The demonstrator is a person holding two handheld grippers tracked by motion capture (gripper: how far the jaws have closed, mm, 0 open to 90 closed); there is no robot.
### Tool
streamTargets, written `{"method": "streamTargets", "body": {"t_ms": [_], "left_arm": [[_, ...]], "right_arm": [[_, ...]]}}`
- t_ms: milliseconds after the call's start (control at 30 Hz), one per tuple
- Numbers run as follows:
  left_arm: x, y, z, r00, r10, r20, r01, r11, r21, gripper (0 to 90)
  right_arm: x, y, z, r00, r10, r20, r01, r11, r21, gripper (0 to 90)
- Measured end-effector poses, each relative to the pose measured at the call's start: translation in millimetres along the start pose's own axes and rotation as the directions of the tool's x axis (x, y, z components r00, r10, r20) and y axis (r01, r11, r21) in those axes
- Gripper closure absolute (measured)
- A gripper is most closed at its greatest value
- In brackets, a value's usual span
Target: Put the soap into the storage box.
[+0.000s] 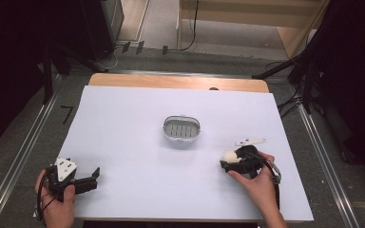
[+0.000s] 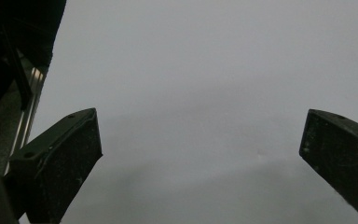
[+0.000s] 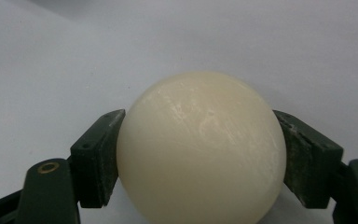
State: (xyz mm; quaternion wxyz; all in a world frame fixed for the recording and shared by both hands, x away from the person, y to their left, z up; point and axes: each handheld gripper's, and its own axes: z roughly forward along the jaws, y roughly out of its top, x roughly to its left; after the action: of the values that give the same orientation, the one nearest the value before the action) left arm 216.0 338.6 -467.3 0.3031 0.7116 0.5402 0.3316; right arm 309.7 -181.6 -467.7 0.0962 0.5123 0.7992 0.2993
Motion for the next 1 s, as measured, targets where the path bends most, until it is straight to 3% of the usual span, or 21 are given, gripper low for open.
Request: {"method": "streamTargets", "body": {"t_ms": [500, 1000], "left_arm": [[0.5, 0.0, -0.3, 1.0000, -0.001, 0.004, 0.001, 1.0000, 0.000, 0.0], [0.8, -0.1, -0.2, 1.0000, -0.004, 0.008, 0.004, 1.0000, -0.002, 0.0]], "right_arm": [[7.7, 4.6, 2.1, 0.9998, -0.014, -0.015, 0.014, 0.9998, 0.013, 24.6], [22.8, 23.4, 4.7, 0.9984, -0.045, -0.033, 0.046, 0.9989, 0.006, 24.7]]}}
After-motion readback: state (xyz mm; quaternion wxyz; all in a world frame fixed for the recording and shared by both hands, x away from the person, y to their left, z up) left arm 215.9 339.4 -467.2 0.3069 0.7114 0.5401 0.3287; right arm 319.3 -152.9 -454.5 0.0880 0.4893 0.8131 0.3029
